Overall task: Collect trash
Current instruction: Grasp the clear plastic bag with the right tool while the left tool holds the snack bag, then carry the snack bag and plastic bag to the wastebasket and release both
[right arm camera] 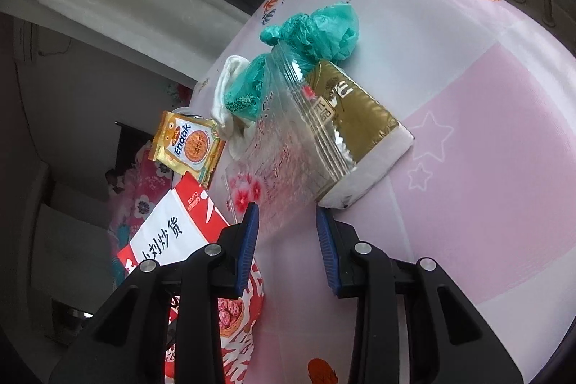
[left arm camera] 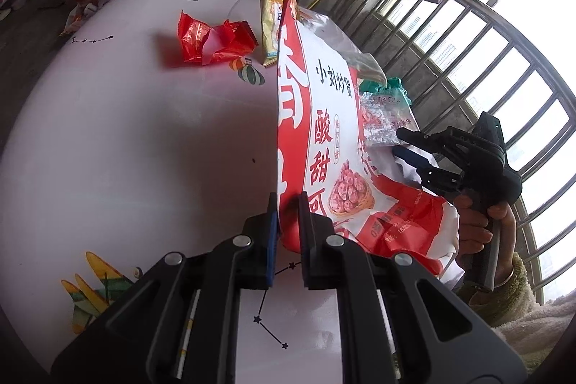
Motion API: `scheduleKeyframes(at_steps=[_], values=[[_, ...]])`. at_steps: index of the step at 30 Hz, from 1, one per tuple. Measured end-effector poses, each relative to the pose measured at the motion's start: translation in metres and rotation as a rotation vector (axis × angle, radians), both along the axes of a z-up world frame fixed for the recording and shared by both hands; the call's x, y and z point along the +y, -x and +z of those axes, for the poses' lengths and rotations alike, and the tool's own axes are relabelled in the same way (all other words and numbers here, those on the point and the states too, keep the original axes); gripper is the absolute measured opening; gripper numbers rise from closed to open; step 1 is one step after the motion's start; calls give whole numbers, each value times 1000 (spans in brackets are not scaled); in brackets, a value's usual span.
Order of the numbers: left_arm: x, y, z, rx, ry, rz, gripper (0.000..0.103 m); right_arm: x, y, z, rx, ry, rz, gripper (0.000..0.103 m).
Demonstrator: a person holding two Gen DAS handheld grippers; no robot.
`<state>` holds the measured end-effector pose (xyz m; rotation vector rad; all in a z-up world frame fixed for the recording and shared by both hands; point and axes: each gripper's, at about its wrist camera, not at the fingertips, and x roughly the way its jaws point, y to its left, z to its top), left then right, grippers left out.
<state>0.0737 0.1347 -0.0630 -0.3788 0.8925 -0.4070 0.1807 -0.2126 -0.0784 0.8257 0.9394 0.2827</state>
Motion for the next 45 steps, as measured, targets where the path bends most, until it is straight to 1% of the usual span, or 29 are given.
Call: scheduleKeyframes(at_steps=[3, 4, 6, 7, 10, 14, 18, 24, 31, 37, 45], values=[[4, 3, -3, 3, -4, 21, 9, 1, -2, 2, -13, -5, -21, 33], [5, 3, -4, 8, 0, 29, 9, 1, -3, 2, -14, -12, -29, 30], [8, 3, -6, 15, 7, 41, 9, -2, -2, 0, -12, -30, -44, 24], [8, 4, -7, 16, 8, 47, 9, -3, -2, -2, -8, -42, -48, 17], [11, 4, -7, 17, 9, 56, 9, -5, 1, -4, -10, -58, -45, 5], [10, 5, -7, 19, 13, 67, 9, -4, 9, 7, -45, -15, -35, 4], [9, 7, -8, 13, 30, 77, 9, -5, 19, 20, -83, 50, -27, 4], [8, 13, -2, -39, 44, 62, 6, -9, 37, 40, -132, 139, -21, 4], [-1, 18, 16, -122, 65, 12, 1, -26, 52, 58, -174, 177, -53, 3], [-10, 23, 34, -191, 78, -29, 0, -39, 65, 76, -220, 217, -89, 3], [-18, 32, 51, -235, 98, -64, 0, -58, 86, 92, -268, 235, -139, 3]])
